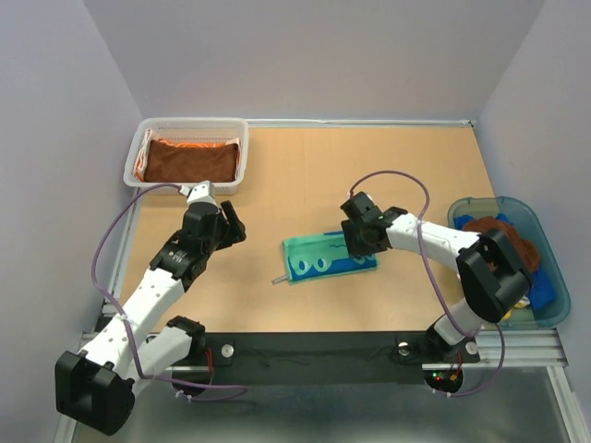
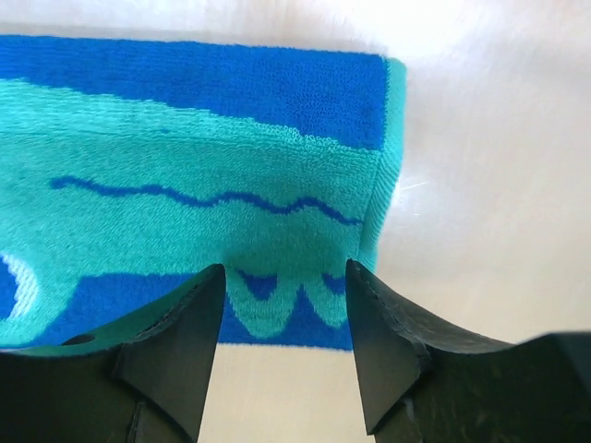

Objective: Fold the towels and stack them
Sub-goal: Neatly place the folded towel into the bin

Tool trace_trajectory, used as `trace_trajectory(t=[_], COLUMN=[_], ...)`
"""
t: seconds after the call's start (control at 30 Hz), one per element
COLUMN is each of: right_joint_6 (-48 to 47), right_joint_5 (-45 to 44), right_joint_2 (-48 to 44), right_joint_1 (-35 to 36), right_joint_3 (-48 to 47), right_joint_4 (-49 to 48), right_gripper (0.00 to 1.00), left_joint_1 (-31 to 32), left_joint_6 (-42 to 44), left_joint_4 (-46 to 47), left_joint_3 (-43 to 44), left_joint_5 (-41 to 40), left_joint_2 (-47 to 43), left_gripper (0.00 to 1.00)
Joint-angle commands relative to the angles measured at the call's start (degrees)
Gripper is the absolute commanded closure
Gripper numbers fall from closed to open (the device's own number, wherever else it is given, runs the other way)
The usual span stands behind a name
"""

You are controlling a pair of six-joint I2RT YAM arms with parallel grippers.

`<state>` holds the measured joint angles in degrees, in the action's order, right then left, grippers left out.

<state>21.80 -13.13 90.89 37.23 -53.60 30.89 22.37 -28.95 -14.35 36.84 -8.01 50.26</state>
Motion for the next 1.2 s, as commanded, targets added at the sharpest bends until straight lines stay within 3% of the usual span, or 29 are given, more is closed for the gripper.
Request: trace_trajectory(t=[0.0,0.2,0.4,0.67,1.07,1.1,1.17], right_joint_6=[-5.5,-8.1,-12.6,-15.3,-15.9,-15.8,-15.7], right_joint_5=[-4.3,-0.6,0.3,0.7,0.5,0.6,0.6], right_joint_2=[-6.8,-9.9,-0.7,11.6,20.2,20.5,20.8], right_joint_1=[1.8,14.0,24.5,28.4,29.9,30.0,30.1], right_joint_3=[-5.0,-6.6,-11.8,-19.5,-19.7,-19.2,-17.9], right_joint_4=[2.7,-0.8,-3.0,-4.6,-6.0,-6.1,-6.2], right_gripper=[0.40,0.37,0.37,0.41,0.47,0.49,0.61], left_joint_1=[-0.4,-1.5,-2.8,-3.5,-4.4,-4.5,-4.5], left_joint_6=[0.8,0.6,0.9,0.1,-0.3,-0.3,-0.7], left_joint_4=[1.3,1.7,1.7,0.9,0.5,0.6,1.2], left_joint_3=[-0.5,-0.6,-0.6,-0.6,-0.7,-0.8,-1.2], left_joint_5=[-0.4,-0.2,1.2,-1.0,-1.4,-0.9,0.2], left_joint_2=[-1.2,-1.7,-0.6,-1.4,-0.5,-0.4,-0.3], left_gripper=[0.28,0.26,0.14,0.01,0.01,0.01,0.01])
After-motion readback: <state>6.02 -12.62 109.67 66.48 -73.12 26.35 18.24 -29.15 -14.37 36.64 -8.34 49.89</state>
